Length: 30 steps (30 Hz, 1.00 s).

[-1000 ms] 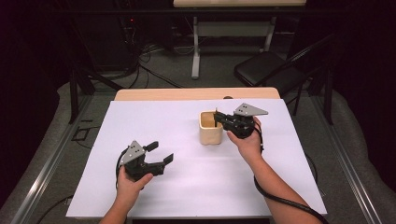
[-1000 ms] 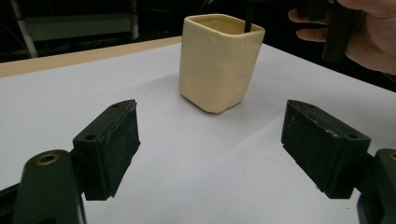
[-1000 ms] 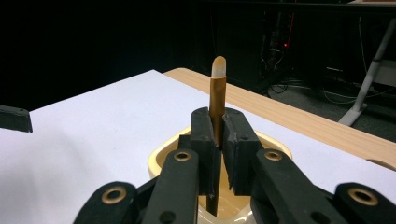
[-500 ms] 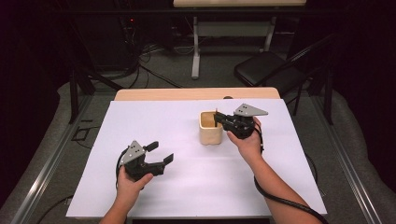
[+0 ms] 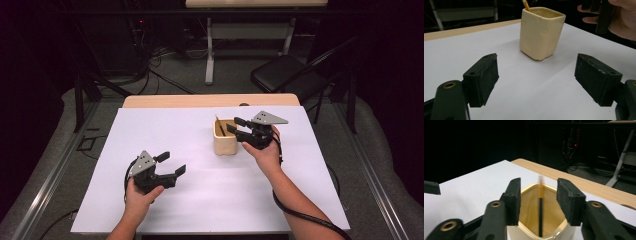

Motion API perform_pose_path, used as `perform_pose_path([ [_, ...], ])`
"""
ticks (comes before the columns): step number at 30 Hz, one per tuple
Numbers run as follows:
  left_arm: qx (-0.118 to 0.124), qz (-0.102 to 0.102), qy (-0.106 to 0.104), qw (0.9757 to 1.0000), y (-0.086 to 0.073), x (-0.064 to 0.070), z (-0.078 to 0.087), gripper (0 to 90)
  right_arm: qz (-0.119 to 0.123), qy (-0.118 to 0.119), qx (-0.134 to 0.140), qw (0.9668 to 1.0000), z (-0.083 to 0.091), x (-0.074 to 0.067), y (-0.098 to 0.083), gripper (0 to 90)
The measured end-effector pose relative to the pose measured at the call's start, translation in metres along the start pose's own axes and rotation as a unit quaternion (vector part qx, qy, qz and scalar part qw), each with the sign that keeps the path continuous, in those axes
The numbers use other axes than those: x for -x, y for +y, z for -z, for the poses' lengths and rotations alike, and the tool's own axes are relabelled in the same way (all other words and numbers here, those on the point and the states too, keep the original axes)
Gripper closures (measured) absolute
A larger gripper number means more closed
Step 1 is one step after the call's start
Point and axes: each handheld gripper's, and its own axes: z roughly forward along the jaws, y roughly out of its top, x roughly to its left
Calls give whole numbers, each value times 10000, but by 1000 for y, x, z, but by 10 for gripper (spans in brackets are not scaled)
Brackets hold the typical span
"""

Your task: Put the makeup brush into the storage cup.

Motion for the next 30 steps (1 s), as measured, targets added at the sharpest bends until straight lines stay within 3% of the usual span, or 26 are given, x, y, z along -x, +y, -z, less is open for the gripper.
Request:
perform_pose_path([
  [14, 26, 23, 48, 10000, 0, 0, 0, 191, 91, -46, 66, 9999, 1, -3, 3, 391],
  [30, 11, 51, -12, 10000, 1, -1, -3, 191, 178, -72, 62, 9998, 2, -3, 9, 351],
])
